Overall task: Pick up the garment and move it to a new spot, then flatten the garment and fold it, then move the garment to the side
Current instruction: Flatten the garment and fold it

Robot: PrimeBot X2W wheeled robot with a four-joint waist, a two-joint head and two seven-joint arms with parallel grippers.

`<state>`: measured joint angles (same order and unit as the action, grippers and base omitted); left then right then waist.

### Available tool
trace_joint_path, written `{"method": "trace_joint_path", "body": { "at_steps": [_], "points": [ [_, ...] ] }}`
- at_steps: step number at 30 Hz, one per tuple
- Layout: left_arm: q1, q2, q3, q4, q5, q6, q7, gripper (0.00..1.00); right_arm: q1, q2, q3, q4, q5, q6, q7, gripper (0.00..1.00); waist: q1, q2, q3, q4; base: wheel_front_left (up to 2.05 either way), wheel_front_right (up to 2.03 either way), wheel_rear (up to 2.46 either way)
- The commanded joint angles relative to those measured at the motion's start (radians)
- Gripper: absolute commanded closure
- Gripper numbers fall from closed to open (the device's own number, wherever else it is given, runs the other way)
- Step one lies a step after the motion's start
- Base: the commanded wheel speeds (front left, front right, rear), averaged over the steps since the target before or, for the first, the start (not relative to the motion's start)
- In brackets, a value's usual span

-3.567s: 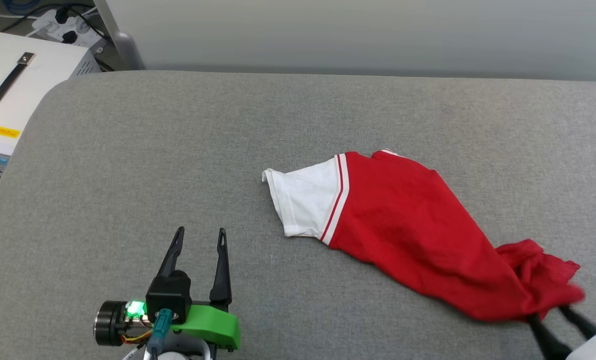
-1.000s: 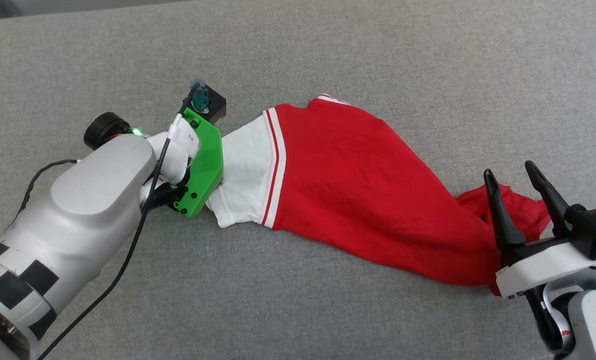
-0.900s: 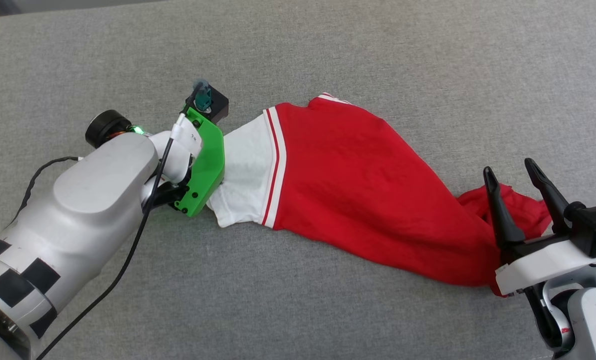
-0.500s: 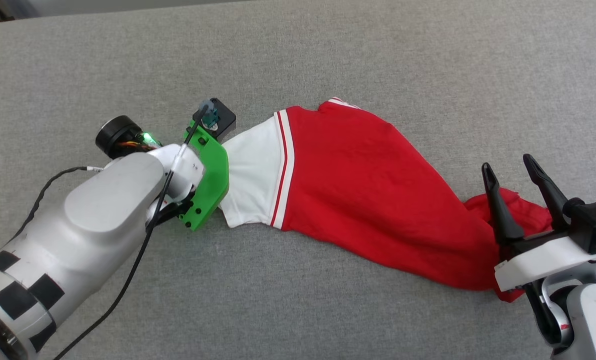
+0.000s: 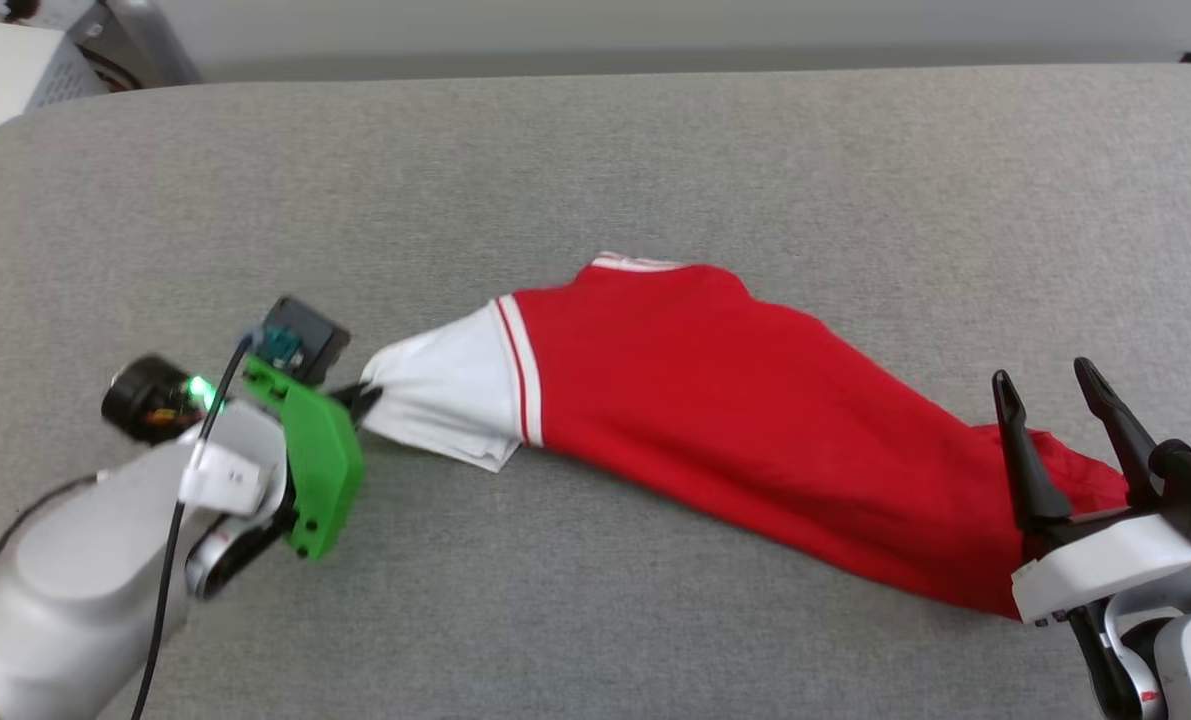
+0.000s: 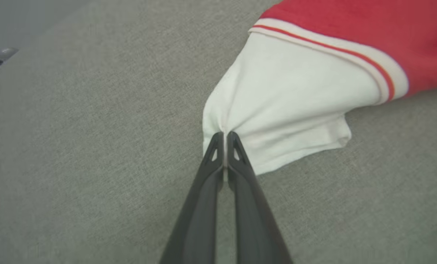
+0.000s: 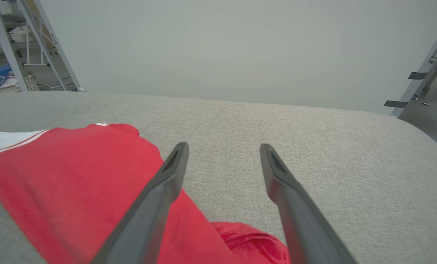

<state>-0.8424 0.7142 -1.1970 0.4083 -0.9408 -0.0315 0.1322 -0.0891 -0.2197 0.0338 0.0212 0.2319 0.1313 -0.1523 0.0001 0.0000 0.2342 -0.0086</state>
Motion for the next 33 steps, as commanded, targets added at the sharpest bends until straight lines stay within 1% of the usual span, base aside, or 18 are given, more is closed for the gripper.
{"method": "trace_joint_path", "body": {
  "at_steps": [1,6,9,13,16,17,18,20,21,23,24,26,28,29,31,33],
  "points": [
    [0.044,0.023,0.005,-0.026,-0.023,0.026,-0.007,1.0,0.015,0.001,-0.003,-0.005,0.005,-0.001,0.004,0.0,-0.0001,0.0,-0.022,0.029,0.0,0.0,0.0],
    [0.162,0.083,0.008,-0.103,-0.077,0.104,-0.01,1.0,0.03,0.001,-0.006,-0.011,0.008,-0.001,0.013,0.0,-0.0001,0.0,-0.032,0.046,0.0,0.0,0.0],
    [0.229,0.107,0.008,-0.129,-0.11,0.145,-0.014,1.0,0.039,0.0,-0.006,-0.014,0.009,-0.001,0.017,0.0,-0.0001,0.0,-0.039,0.051,0.0,0.0,0.0],
    [0.307,0.125,0.005,-0.14,-0.156,0.176,-0.018,1.0,0.048,-0.002,-0.008,-0.017,0.012,-0.001,0.024,0.0,-0.0001,0.0,-0.045,0.052,0.0,0.0,0.0],
    [0.342,0.118,0.0,-0.131,-0.167,0.191,-0.03,1.0,0.058,0.001,-0.011,-0.02,0.013,-0.001,0.03,0.0,-0.0001,0.0,-0.05,0.054,0.0,0.0,0.0],
    [0.348,0.108,0.006,-0.13,-0.167,0.198,-0.051,0.55,0.061,0.001,-0.012,-0.02,0.013,-0.001,0.031,0.0,-0.0001,0.0,-0.054,0.056,0.0,0.0,0.0],
    [0.352,0.096,0.016,-0.129,-0.171,0.205,-0.076,0.0,0.064,0.002,-0.012,-0.02,0.014,-0.001,0.033,0.0,-0.0001,0.0,-0.057,0.058,0.0,0.0,0.0],
    [0.36,0.076,0.028,-0.131,-0.164,0.217,-0.128,0.0,0.066,0.0,-0.011,-0.021,0.018,-0.001,0.037,0.0,-0.0001,0.0,-0.066,0.062,0.0,0.0,0.0],
    [0.36,0.064,0.039,-0.131,-0.151,0.233,-0.168,0.0,0.065,-0.002,-0.011,-0.025,0.021,-0.001,0.039,0.0,-0.0001,0.0,-0.072,0.066,0.0,0.0,0.0],
    [0.356,0.045,0.061,-0.133,-0.118,0.27,-0.254,0.0,0.059,-0.012,-0.015,-0.033,0.028,-0.001,0.041,0.0,-0.0001,0.0,-0.081,0.074,0.0,0.0,0.0],
    [0.355,0.035,0.077,-0.134,-0.101,0.297,-0.305,0.0,0.053,-0.019,-0.018,-0.04,0.033,-0.001,0.044,0.0,-0.0001,0.0,-0.086,0.079,0.0,0.0,0.0],
    [0.357,0.013,0.104,-0.144,-0.072,0.339,-0.361,0.0,0.036,-0.036,-0.024,-0.055,0.04,-0.001,0.051,0.0,-0.0001,0.0,-0.094,0.089,0.0,0.0,0.0],
    [0.364,-0.008,0.138,-0.163,-0.032,0.382,-0.385,0.0,0.009,-0.06,-0.022,-0.074,0.044,-0.001,0.065,0.0,-0.0001,0.0,-0.1,0.098,0.0,0.0,0.0],
    [0.371,-0.018,0.154,-0.175,-0.014,0.396,-0.39,0.0,-0.006,-0.073,-0.02,-0.082,0.047,-0.001,0.072,0.0,-0.0001,0.0,-0.101,0.103,0.0,0.0,0.0],
    [0.385,-0.045,0.213,-0.219,0.051,0.434,-0.393,0.0,-0.048,-0.107,-0.007,-0.099,0.06,-0.001,0.092,0.0,-0.0001,0.0,-0.102,0.115,0.0,0.0,0.0],
    [0.415,-0.071,0.278,-0.267,0.126,0.462,-0.393,0.0,-0.099,-0.143,0.021,-0.113,0.082,-0.001,0.128,0.0,-0.0001,0.0,-0.101,0.126,0.0,0.0,0.0]
  ]
}}
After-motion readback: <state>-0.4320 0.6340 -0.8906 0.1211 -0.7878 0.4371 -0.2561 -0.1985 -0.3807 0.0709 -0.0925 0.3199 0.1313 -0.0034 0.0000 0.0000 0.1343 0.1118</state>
